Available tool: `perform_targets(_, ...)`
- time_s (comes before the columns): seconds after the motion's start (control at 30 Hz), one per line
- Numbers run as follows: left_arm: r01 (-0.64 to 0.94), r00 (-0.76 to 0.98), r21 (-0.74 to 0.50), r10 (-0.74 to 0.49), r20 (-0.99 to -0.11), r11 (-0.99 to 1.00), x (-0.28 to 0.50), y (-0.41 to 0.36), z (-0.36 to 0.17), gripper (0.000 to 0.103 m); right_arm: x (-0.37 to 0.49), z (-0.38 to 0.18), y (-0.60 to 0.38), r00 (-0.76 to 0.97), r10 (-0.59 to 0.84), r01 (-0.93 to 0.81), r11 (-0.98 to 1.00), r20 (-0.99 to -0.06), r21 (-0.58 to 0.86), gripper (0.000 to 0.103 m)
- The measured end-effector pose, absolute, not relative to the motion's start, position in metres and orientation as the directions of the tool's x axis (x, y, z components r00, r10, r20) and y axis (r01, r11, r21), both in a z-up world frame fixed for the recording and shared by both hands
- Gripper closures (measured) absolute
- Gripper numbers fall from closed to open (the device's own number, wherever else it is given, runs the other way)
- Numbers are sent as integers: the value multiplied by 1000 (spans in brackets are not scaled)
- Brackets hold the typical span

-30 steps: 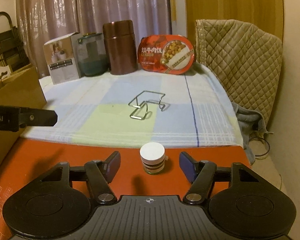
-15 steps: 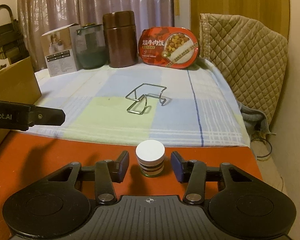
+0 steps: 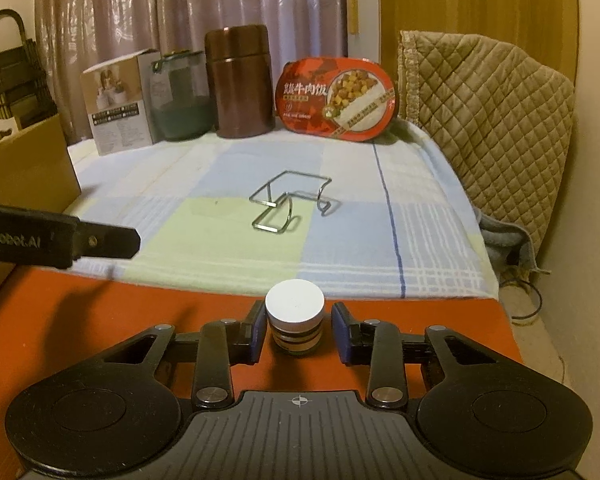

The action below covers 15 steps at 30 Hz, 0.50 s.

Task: Organize rigid objects
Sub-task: 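Grasp the small white-capped jar with the right gripper, then grasp the bent wire metal stand with the left gripper while the right holds the jar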

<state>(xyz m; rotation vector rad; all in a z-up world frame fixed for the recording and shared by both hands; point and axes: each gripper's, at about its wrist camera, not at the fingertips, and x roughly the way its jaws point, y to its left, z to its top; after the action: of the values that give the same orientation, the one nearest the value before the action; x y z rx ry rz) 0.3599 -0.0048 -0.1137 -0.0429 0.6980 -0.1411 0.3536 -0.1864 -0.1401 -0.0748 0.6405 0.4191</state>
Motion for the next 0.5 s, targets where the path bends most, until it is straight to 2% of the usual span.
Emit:
perform_targets(0.23, 149, 763, -77, -164, -625, 986, 381, -13, -114, 24, 367, -124, -186, 760, 340, -375, 926, -553, 53, 72)
perform_targets(0.5, 191, 778, -99, -212, -591, 977, 415, -34, -123, 25, 401, -120, -195, 783, 312, -303, 947, -539, 108, 72)
